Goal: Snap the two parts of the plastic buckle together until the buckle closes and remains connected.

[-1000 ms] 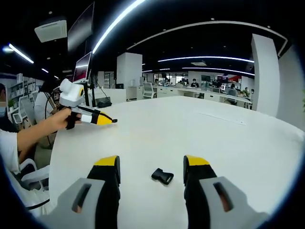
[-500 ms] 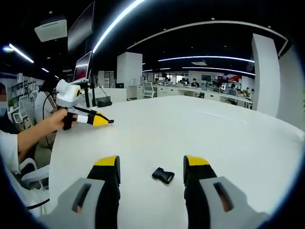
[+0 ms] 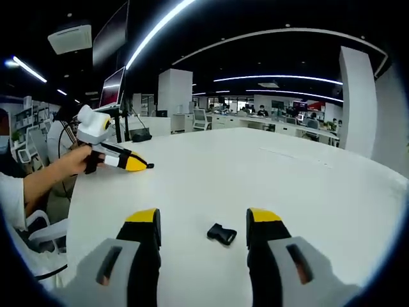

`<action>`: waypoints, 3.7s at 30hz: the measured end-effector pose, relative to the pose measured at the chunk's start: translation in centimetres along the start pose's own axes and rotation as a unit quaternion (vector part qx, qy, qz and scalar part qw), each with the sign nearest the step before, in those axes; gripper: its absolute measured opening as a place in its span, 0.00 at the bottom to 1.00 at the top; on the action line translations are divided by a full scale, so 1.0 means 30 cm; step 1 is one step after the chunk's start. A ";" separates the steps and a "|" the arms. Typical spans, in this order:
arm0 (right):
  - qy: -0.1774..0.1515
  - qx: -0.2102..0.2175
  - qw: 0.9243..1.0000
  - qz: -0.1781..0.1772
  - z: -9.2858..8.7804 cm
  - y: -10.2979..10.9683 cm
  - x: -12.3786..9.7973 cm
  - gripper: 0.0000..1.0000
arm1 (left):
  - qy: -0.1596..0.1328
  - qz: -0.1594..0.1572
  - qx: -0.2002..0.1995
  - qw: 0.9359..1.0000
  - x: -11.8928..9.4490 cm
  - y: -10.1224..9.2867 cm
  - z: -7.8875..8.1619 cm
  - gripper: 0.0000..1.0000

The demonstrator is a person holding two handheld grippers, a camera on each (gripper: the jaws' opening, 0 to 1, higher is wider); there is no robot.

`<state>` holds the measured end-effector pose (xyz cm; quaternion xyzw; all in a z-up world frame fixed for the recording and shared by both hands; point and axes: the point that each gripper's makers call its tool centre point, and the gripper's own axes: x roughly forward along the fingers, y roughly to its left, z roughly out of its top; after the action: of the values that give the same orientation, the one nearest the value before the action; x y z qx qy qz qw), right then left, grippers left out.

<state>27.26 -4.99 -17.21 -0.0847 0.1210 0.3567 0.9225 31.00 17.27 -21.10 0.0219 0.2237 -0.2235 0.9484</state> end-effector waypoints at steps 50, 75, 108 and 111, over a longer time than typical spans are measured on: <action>0.012 0.005 1.000 0.026 -0.031 0.034 -0.003 0.57 | -0.033 -0.170 0.195 0.965 0.008 0.001 0.157 0.94; 0.015 0.018 0.999 0.028 -0.067 0.024 -0.043 0.57 | 0.024 -0.299 0.197 0.933 0.040 -0.065 0.042 0.70; 0.004 0.013 0.999 0.043 -0.027 0.071 -0.043 0.57 | 0.061 -0.331 0.183 0.924 -0.019 -0.064 -0.016 0.23; 0.003 0.013 0.999 0.042 -0.027 0.070 -0.044 0.57 | 0.062 -0.331 0.181 0.924 -0.023 -0.066 -0.019 0.21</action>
<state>24.74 -4.50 -17.75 -0.0687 0.1320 0.3937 0.9071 29.38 15.86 -21.19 0.1313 0.2321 -0.5592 0.7850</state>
